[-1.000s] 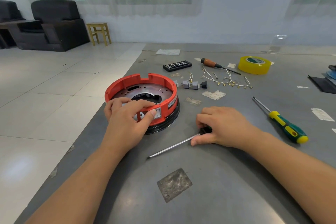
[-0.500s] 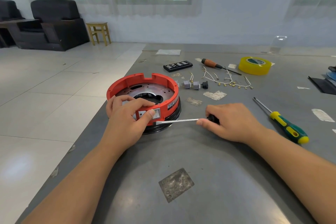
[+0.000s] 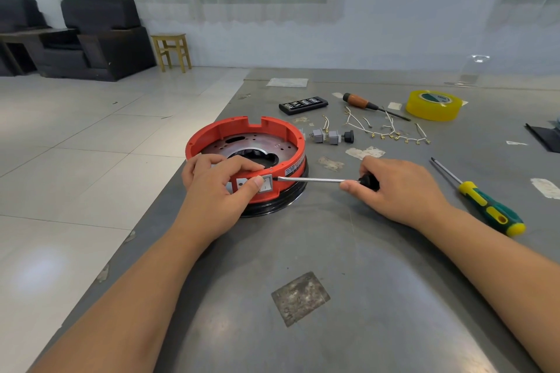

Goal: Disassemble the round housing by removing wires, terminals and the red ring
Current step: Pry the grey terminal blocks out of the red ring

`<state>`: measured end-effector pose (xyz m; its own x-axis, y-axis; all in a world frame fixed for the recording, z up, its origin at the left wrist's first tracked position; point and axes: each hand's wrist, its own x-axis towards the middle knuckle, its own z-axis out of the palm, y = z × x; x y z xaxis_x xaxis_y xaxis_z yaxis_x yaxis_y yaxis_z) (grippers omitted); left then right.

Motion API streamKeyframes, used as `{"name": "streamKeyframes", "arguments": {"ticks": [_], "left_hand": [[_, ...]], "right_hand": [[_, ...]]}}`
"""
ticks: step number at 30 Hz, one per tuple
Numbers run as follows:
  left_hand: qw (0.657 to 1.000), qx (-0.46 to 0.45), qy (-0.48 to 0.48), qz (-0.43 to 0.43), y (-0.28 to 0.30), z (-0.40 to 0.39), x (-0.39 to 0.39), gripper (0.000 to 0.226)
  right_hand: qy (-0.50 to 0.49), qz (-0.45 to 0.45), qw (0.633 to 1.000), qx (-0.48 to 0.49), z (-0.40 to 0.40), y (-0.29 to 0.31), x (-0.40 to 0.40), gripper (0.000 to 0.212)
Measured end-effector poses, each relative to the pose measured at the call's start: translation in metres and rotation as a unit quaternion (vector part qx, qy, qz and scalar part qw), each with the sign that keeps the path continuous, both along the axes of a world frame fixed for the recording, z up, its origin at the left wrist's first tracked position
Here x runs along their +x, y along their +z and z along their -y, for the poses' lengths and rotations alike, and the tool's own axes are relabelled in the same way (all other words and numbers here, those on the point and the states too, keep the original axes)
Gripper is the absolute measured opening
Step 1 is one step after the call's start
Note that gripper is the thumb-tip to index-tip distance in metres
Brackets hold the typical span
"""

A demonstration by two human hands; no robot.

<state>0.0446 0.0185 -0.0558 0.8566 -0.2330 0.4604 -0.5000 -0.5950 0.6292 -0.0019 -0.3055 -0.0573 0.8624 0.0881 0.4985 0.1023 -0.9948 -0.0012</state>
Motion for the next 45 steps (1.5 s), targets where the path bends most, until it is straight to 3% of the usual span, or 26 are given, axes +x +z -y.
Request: {"name": "streamKeyframes", "arguments": {"ticks": [7,17,21,33,45], "left_hand": [[0.999,0.006,-0.002,0.052,0.001,0.006,-0.003,0.012],[0.997,0.022,-0.027,0.074,-0.001,0.008,-0.006,0.012],[0.995,0.038,-0.054,0.069,-0.001,0.01,-0.009,0.014],[0.994,0.035,-0.06,0.082,-0.005,0.012,-0.008,0.023],[0.996,0.027,-0.055,0.069,-0.003,0.009,-0.007,0.014]], "right_hand": [[0.008,0.014,1.0,0.005,-0.001,-0.003,0.001,0.063],[0.009,0.028,0.995,-0.099,-0.006,0.003,0.02,0.07],[-0.017,0.014,0.996,-0.089,-0.007,0.002,0.022,0.079],[0.004,0.007,0.998,-0.055,-0.007,-0.003,0.03,0.07],[-0.016,-0.012,0.998,-0.054,-0.004,-0.005,0.017,0.072]]}}
